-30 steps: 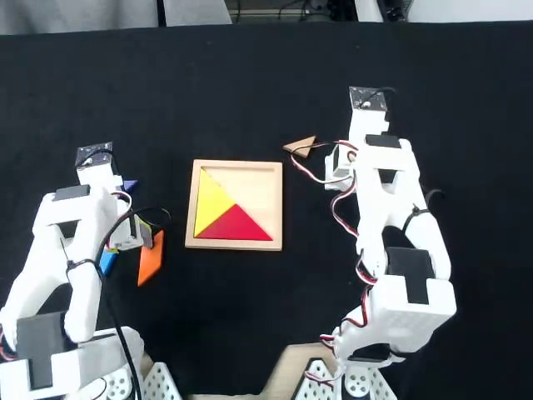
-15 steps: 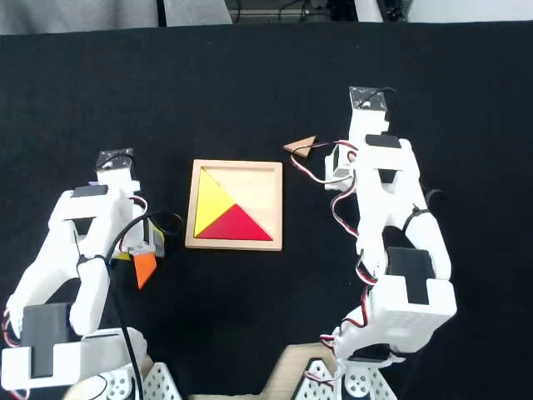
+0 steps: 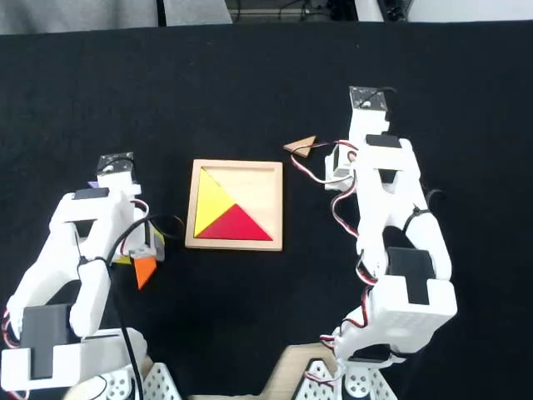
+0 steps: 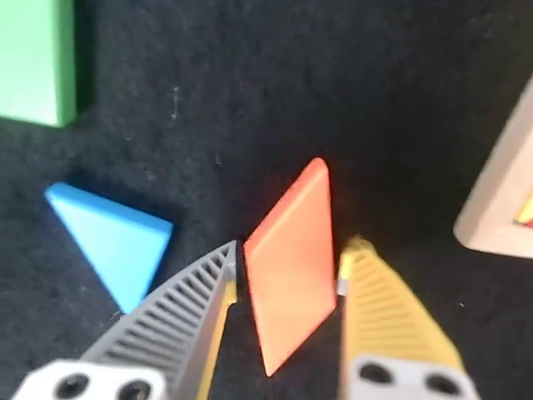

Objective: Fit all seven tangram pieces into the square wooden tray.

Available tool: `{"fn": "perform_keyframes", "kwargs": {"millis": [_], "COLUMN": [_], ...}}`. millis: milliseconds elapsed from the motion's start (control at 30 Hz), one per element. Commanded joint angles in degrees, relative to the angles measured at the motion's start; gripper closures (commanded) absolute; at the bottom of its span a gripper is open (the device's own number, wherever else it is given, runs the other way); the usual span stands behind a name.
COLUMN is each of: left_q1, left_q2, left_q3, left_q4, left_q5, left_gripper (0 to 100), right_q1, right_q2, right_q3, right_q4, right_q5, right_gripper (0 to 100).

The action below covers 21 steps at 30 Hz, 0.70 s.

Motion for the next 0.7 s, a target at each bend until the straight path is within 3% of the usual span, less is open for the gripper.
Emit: {"fn": "perform_keyframes", "kwargs": {"millis": [0,67,300,667], "left_q1": [2.3,2.6,2.2,3.9], "left_q2": [0.9,2.5,10.3,0.9], "left_q3": [-0.7,-2.7,-11.3,-26.9], "left_q4": [0.9,2.1,5.6,13.0], "left_q5": [-0.6,-0.4,1.8,-0.4], "left_gripper": [88,92,92,92], "right_q1": [-0.9,-0.9,-0.9,-0.8], "right_q2": [-3.6,-3.6,-3.6,-3.6], "right_q3": [-0.1,-0.1,-0.1,-0.1], "right_q4": [-0.4,-0.4,-0.4,-0.4], "right_q5": [0.6,0.6,0.7,0.8], "right_gripper": [83.2,83.2,83.2,83.2]}}
